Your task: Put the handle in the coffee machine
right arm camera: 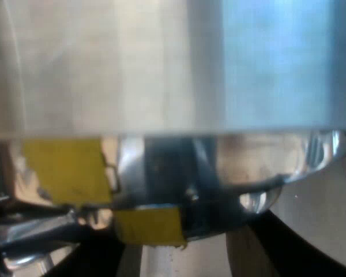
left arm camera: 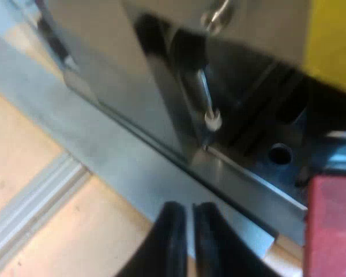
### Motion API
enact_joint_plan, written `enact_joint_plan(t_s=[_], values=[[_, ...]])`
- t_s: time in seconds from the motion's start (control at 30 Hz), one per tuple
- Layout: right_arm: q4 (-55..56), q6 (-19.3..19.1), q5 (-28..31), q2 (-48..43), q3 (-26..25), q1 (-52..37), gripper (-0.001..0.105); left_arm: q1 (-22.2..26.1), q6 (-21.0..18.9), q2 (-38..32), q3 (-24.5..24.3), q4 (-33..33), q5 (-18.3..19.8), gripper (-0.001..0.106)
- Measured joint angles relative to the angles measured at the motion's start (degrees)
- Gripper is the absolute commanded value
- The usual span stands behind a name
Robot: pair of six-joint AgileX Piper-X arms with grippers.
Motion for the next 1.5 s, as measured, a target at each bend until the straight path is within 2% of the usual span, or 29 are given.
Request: enact_joint_plan(t_s=[0.2,0.47,0.57,0.73,0.87,1.17,1.37,1.5], values=[[0.0,0.0,0.0,0.0,0.0,0.0,0.037,0.0,1.8,4.9,0.0,4.8,-0.7,0.000],[0.0,0.0,0.0,0.0,0.0,0.0,0.037,0.0,7.3,5.0,0.0,11.1,-0.7,0.000],[0.0,0.0,0.0,0.0,0.0,0.0,0.037,0.0,8.1,5.0,0.0,13.0,0.7,0.000],[0.0,-0.1,0.1,0.0,0.0,0.0,0.037,0.0,8.2,4.9,0.0,14.5,5.2,0.000],[0.0,-0.1,0.2,0.0,0.0,0.0,0.037,0.0,8.3,4.9,0.0,15.1,6.1,0.000],[0.0,-0.3,0.4,0.0,0.1,0.0,0.037,-0.3,12.6,3.8,0.0,21.9,9.0,0.000],[-0.2,-0.3,1.4,0.0,0.4,0.0,0.037,-4.4,13.2,3.8,0.0,24.2,9.2,0.000],[-0.6,0.1,1.8,0.0,0.4,0.0,0.037,-7.2,13.2,3.8,0.0,24.0,7.9,0.000]])
